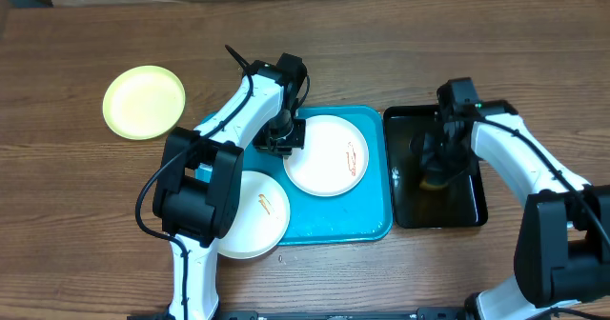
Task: Clean dirty plates on tray and stack at the side
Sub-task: 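Dip and wet the held sponge in the black tray's water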
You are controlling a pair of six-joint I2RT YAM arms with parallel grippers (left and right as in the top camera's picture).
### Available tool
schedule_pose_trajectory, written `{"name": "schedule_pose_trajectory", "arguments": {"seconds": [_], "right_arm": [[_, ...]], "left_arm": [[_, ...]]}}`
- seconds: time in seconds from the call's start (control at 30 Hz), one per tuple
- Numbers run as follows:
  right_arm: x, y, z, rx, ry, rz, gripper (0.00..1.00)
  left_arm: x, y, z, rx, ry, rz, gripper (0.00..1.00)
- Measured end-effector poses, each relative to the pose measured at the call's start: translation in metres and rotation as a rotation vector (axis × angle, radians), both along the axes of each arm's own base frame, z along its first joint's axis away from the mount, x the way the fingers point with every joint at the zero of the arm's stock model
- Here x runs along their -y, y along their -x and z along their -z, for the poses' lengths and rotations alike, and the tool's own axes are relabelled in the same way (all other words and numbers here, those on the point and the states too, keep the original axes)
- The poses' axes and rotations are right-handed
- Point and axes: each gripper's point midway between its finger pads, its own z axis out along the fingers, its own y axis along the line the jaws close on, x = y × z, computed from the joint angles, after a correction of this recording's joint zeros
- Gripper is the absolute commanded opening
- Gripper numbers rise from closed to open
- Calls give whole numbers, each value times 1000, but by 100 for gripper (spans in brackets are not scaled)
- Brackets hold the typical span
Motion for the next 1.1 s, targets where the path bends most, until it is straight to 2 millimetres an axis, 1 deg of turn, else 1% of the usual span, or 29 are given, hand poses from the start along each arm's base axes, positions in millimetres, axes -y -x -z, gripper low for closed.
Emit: {"name": "schedule_pose_trajectory", "arguments": {"seconds": [0.13,0.17,0.23,0.3,0.37,0.43,0.47,0.5,0.57,0.7,0.73,0.77,0.87,0.9,0.93,1.0,1.1], "right_arm": [[0,-9,-15,14,2,0,4],[-1,-10,-17,16,2,0,4],[0,-9,-19,11,3,0,4],[1,-6,-19,0,8,0,4],[1,-5,-19,-4,11,0,4],[1,-5,-19,-4,11,0,4],[1,-5,-19,-4,11,0,4],[1,-5,-19,-4,11,0,4],[1,-4,-19,-11,12,0,4],[1,-4,-19,-10,12,0,4],[1,-4,-19,-10,12,0,4],[1,-4,-19,-10,12,0,4],[1,-4,-19,-10,12,0,4],[1,-4,-19,-10,12,0,4],[1,-4,-19,-9,12,0,4],[1,-5,-19,-7,11,0,4],[1,-5,-19,-7,12,0,4]], "left_arm": [[0,-1,0,2,2,-1,5],[1,-1,0,3,3,0,7],[1,-2,0,9,5,-1,17],[2,-5,1,22,10,-2,20],[3,-8,2,36,12,0,19],[3,-10,2,41,14,-1,16],[3,-10,2,42,14,-2,8],[2,-10,2,41,14,-4,5],[0,-6,1,21,14,-5,4],[0,-4,0,14,19,-7,4],[0,-4,0,12,20,-7,7],[1,-3,0,8,22,-8,13],[0,2,0,-11,19,-8,25],[0,2,0,-10,19,-10,26],[0,0,1,-6,20,-9,24],[1,-2,1,3,24,-13,4],[0,-3,1,4,28,-13,4]]}}
